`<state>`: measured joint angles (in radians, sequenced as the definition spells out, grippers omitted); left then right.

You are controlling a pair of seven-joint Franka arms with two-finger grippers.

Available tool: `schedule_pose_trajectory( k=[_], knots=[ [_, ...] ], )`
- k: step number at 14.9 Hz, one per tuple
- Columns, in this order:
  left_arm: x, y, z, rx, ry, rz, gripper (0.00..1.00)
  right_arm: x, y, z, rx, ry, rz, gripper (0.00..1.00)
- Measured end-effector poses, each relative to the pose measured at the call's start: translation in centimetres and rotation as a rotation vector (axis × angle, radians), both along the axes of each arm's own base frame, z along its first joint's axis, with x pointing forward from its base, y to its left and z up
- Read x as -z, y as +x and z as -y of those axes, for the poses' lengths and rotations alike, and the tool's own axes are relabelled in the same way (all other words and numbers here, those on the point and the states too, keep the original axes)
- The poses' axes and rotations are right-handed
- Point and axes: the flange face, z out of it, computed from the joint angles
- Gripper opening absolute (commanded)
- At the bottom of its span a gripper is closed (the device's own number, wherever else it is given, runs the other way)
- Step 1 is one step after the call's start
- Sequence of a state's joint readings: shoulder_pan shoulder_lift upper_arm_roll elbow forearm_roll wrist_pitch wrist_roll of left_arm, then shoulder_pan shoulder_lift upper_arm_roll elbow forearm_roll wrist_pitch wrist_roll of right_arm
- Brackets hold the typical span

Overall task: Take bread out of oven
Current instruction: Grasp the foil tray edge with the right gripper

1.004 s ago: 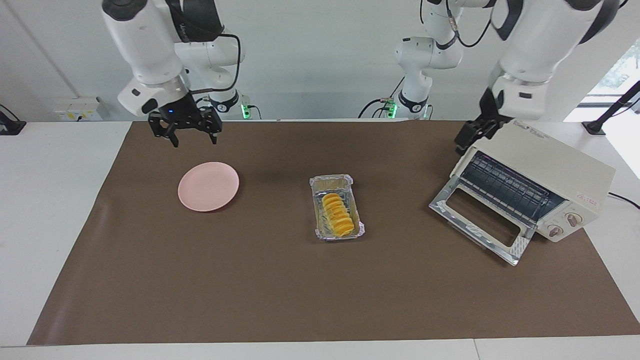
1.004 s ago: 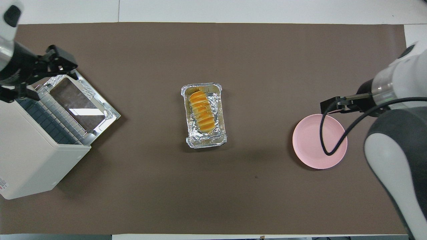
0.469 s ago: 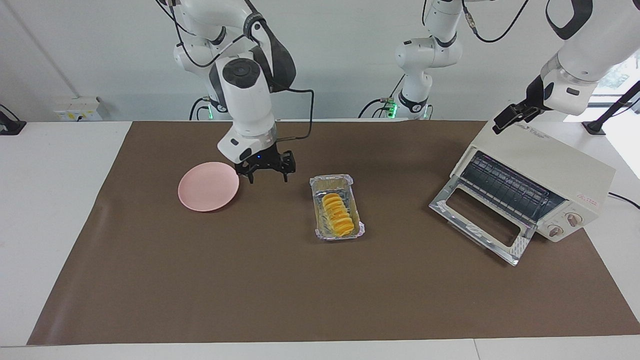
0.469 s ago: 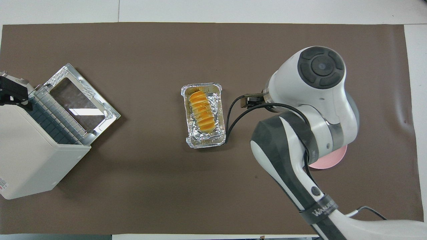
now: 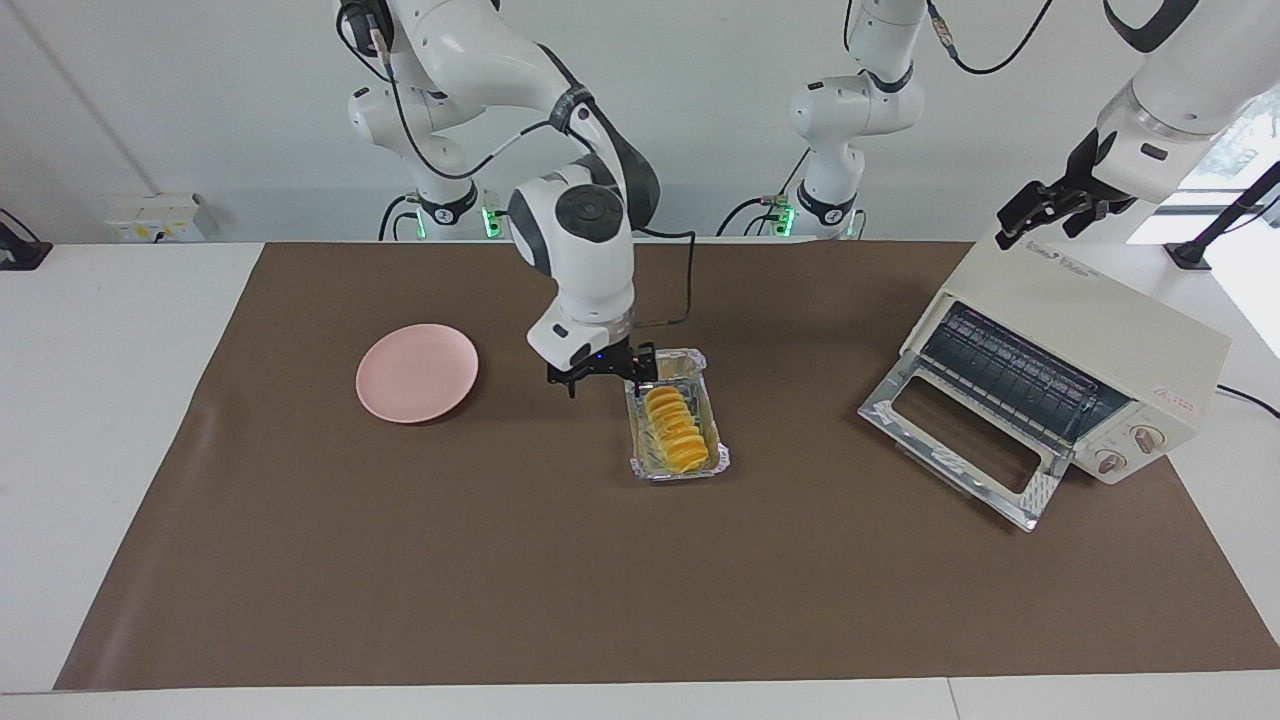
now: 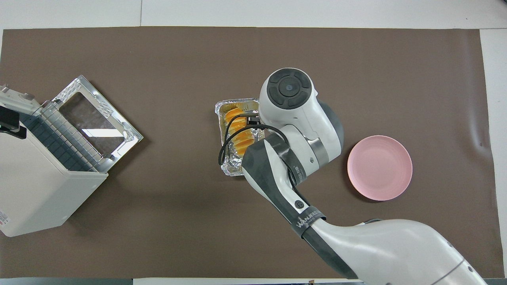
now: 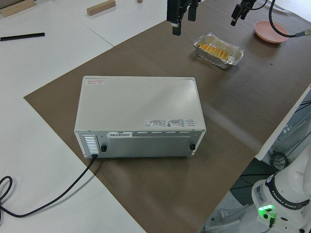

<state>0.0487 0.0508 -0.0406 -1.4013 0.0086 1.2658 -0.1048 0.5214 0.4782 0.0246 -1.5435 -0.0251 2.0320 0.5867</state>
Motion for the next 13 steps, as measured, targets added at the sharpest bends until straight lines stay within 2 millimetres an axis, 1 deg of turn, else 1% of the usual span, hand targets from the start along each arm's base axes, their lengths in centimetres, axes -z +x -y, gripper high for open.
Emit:
schedule_pose_trajectory(
  k=[1, 3, 5, 7, 8, 9, 10, 11, 13],
  knots=[
    [0.2, -0.3, 0.0, 0.005, 0.000, -0.007, 1.00, 1.0, 0.6, -0.6, -0.001, 0.008, 0.012, 1.00],
    [0.5, -0.8, 0.0, 0.032, -0.005, -0.019, 1.00, 2.6, 1.7, -0.9, 0.003, 0.023, 0.038, 1.00],
    [0.7, -1.3, 0.1, 0.060, -0.011, -0.034, 1.00, 4.2, 1.9, -1.3, -0.003, 0.020, 0.040, 1.00],
    [1.5, -2.0, 0.2, 0.068, -0.012, -0.057, 1.00, 5.4, 1.8, -1.6, -0.019, -0.001, 0.038, 0.99],
    [1.9, -2.3, 0.3, 0.072, -0.012, -0.059, 1.00, 5.7, 1.8, -1.6, -0.023, -0.007, 0.038, 0.90],
    [2.0, -2.3, 0.4, 0.080, -0.013, -0.045, 1.00, 5.8, 1.8, -1.6, -0.025, -0.010, 0.037, 0.61],
    [2.2, -2.1, 0.4, 0.090, -0.014, -0.030, 1.00, 5.9, 1.7, -1.6, -0.026, -0.012, 0.036, 0.25],
    [2.4, -2.0, 0.5, 0.097, -0.014, -0.024, 1.00, 6.0, 1.6, -1.7, -0.027, -0.013, 0.033, 0.00],
    [2.7, -1.9, 0.9, 0.107, -0.015, -0.028, 1.00, 6.3, 1.3, -1.9, -0.031, -0.017, 0.029, 0.00]
  ],
)
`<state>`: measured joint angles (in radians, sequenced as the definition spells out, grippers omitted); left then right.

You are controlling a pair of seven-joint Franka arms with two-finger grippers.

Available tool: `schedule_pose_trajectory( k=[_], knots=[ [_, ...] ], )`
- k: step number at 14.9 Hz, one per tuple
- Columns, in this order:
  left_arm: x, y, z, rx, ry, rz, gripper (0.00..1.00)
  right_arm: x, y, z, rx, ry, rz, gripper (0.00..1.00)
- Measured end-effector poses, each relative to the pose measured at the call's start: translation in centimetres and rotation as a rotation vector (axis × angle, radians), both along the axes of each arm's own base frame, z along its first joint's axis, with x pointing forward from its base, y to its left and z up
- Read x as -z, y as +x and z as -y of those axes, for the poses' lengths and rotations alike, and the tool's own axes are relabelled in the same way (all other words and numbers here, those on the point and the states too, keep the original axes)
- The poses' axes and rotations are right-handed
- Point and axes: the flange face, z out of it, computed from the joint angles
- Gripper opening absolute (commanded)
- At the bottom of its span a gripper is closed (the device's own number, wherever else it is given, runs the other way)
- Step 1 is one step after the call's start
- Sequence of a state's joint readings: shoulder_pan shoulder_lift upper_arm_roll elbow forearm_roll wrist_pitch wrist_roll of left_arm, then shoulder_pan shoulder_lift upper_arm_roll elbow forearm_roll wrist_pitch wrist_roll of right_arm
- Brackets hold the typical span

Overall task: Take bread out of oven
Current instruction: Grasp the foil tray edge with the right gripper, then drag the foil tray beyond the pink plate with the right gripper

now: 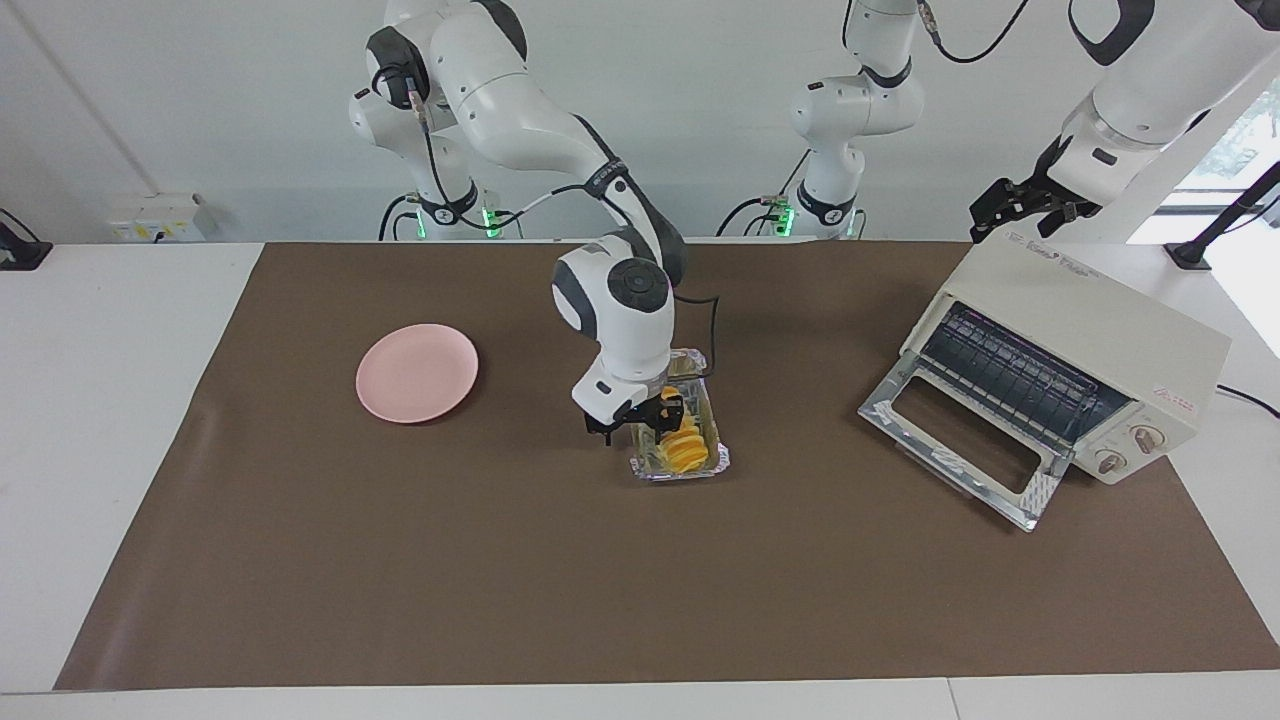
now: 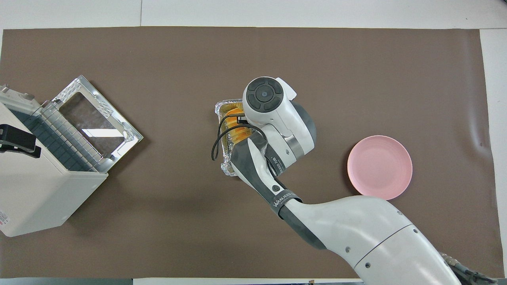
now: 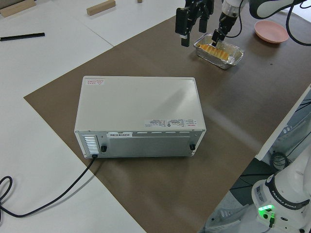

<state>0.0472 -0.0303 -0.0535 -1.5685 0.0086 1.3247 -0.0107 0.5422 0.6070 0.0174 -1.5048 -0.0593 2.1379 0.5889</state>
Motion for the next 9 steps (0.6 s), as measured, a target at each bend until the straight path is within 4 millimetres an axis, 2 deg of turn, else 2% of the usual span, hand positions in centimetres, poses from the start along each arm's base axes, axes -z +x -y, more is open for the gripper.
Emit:
schedule_pose_trajectory(
  k=[5, 9],
  knots=[
    [0.4, 0.4, 0.4, 0.010, 0.000, 0.019, 1.00, 0.1, -0.1, 0.0, -0.001, -0.004, -0.004, 0.00],
    [3.1, 0.8, 0.7, 0.017, -0.001, 0.007, 1.00, -0.4, 0.3, 0.6, 0.011, -0.017, -0.017, 0.00]
  ],
)
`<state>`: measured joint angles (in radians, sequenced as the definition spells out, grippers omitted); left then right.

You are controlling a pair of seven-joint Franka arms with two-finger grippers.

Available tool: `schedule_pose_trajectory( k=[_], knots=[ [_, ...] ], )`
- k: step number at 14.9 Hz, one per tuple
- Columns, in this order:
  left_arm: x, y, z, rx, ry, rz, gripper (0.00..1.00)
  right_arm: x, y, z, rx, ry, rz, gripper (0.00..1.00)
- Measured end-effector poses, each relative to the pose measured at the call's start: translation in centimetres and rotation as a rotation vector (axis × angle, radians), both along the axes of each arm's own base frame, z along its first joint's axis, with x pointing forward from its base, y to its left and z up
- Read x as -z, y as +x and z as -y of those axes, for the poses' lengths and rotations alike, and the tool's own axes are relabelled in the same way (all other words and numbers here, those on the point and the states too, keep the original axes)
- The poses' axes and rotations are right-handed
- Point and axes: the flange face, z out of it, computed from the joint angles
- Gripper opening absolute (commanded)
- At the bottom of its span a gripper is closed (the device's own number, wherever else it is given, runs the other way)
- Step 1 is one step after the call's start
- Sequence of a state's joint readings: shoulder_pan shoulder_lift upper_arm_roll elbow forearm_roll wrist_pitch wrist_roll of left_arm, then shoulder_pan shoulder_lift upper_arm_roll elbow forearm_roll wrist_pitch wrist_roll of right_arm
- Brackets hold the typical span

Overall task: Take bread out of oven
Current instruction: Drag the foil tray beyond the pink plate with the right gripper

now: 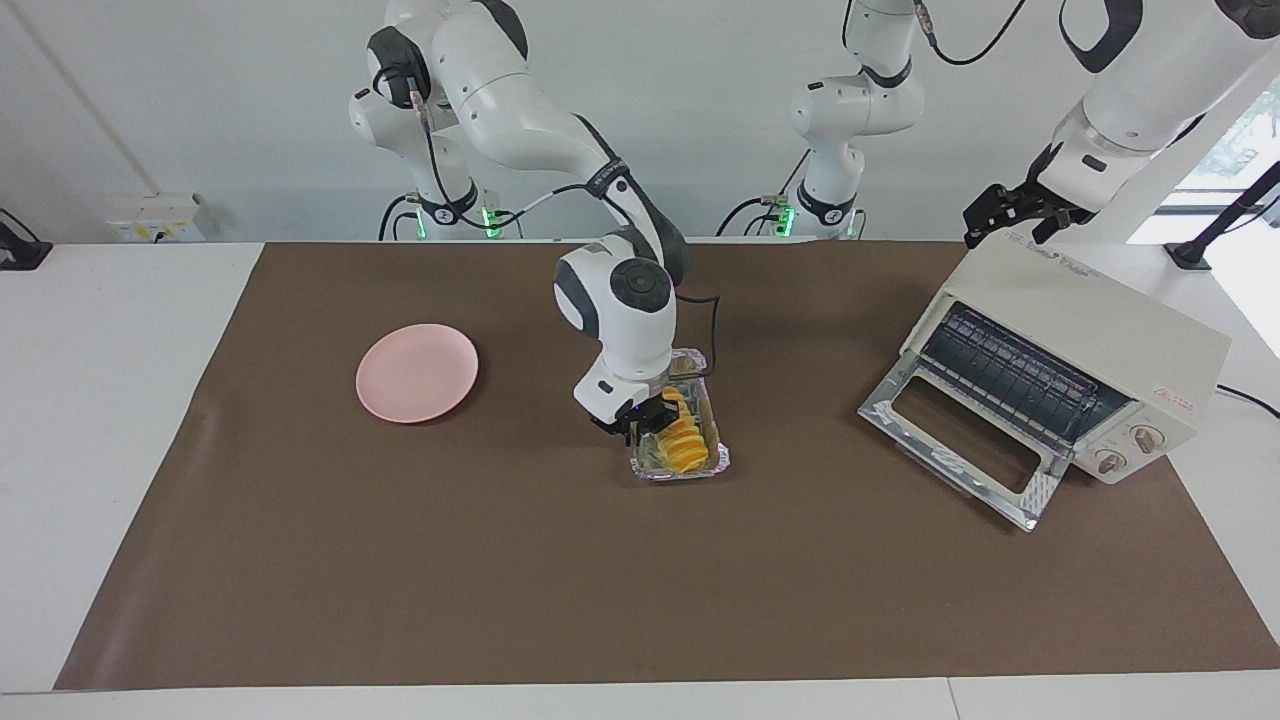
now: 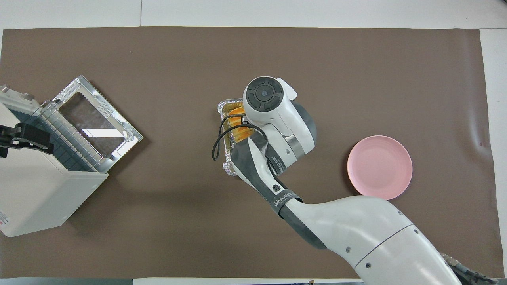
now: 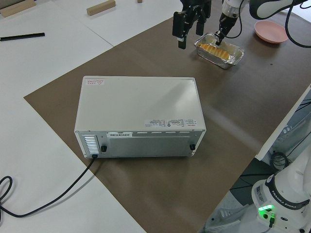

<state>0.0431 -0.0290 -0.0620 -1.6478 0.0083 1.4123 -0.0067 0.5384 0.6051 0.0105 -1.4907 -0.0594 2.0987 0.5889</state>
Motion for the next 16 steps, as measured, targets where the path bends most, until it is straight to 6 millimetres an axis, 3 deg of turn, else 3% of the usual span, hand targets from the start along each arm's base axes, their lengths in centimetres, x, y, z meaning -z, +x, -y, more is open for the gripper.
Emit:
schedule_pose_trajectory(
  k=[2, 5, 7, 9, 12, 16],
  knots=[
    [0.4, 0.0, 0.2, 0.004, 0.000, -0.006, 1.00, -1.5, 1.1, 1.8, 0.032, -0.021, -0.026, 0.00],
    [0.3, -0.2, 0.2, 0.005, 0.000, -0.006, 1.00, -5.7, 4.3, 7.7, 0.065, -0.024, -0.073, 0.00],
    [0.1, -0.2, 0.2, 0.005, 0.000, -0.003, 1.00, -8.6, 6.8, 13.8, 0.066, 0.035, -0.096, 0.00],
    [0.0, -0.3, 0.2, 0.005, 0.000, -0.001, 1.00, -9.8, 9.1, 21.3, 0.042, 0.069, -0.084, 0.00],
    [-0.5, -0.5, -0.2, -0.002, 0.000, 0.008, 1.00, -8.8, 11.1, 30.4, -0.037, 0.096, -0.036, 0.00],
    [-1.2, -0.8, -0.4, -0.007, 0.001, 0.022, 1.00, -4.6, 12.0, 36.2, -0.080, 0.092, 0.006, 0.00]
  ],
)
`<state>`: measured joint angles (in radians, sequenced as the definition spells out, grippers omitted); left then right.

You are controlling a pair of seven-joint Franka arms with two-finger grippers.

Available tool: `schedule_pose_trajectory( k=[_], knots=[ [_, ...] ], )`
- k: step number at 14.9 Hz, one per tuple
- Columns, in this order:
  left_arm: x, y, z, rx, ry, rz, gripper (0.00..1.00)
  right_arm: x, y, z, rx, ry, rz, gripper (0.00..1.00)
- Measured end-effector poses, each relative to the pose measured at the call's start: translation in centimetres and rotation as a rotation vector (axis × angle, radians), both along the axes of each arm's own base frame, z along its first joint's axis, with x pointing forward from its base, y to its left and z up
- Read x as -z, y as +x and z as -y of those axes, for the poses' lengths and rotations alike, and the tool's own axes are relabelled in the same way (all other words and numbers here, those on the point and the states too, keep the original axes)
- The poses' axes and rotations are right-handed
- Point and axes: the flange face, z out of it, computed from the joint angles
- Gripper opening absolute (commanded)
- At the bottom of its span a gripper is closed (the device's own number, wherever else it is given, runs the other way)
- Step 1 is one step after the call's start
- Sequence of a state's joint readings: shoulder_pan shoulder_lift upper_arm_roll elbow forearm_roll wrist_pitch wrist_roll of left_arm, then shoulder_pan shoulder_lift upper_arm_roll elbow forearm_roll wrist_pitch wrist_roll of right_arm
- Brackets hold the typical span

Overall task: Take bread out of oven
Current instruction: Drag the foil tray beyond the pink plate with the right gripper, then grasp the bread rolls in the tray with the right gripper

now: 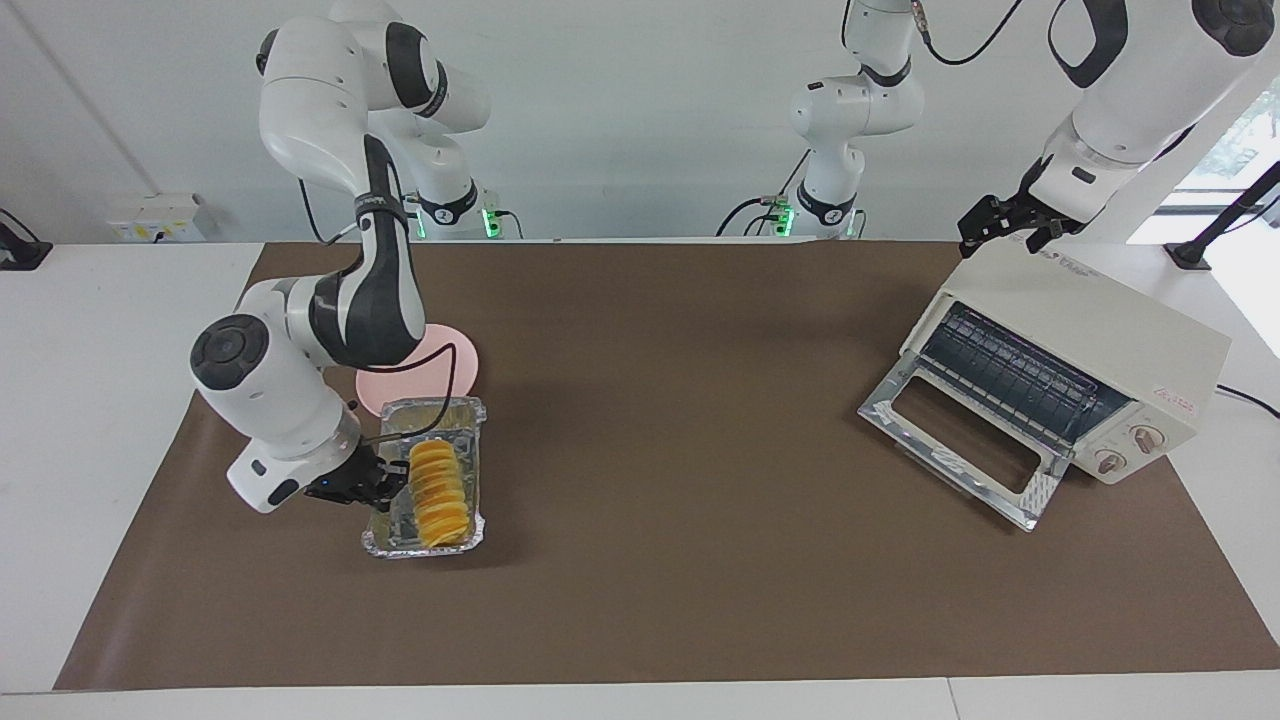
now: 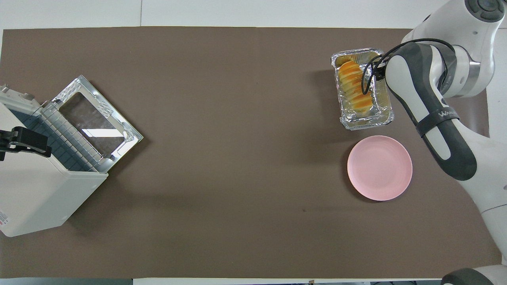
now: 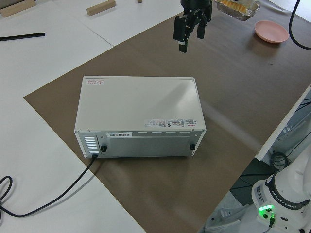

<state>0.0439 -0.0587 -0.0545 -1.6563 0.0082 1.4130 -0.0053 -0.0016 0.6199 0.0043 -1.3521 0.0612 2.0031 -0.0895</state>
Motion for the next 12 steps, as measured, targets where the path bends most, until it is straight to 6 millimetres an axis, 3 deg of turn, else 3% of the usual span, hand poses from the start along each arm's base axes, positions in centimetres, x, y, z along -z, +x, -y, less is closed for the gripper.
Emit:
schedule_pose_trajectory(
  k=[3, 6, 7, 8, 9, 12],
  knots=[
    [0.0, 0.0, 0.0, 0.001, 0.000, 0.000, 1.00, 2.1, 0.4, 1.1, 0.009, -0.002, 0.029, 0.00],
    [0.0, 0.0, 0.0, 0.001, 0.000, 0.000, 1.00, 3.0, 0.7, 1.6, -0.015, -0.006, 0.059, 0.00],
    [0.0, 0.0, 0.0, 0.001, 0.000, 0.000, 1.00, 3.4, 0.6, 1.7, -0.020, -0.008, 0.064, 0.07],
    [0.0, 0.0, 0.0, 0.001, 0.000, 0.000, 1.00, 3.7, 0.5, 1.9, -0.021, -0.009, 0.064, 0.65],
    [0.0, 0.0, 0.0, 0.001, 0.000, 0.000, 1.00, 3.9, 0.4, 2.1, -0.023, -0.010, 0.063, 1.00],
    [0.0, 0.0, 0.0, 0.001, 0.000, 0.000, 1.00, 4.3, 0.2, 2.7, -0.052, -0.013, 0.053, 1.00]
  ],
)
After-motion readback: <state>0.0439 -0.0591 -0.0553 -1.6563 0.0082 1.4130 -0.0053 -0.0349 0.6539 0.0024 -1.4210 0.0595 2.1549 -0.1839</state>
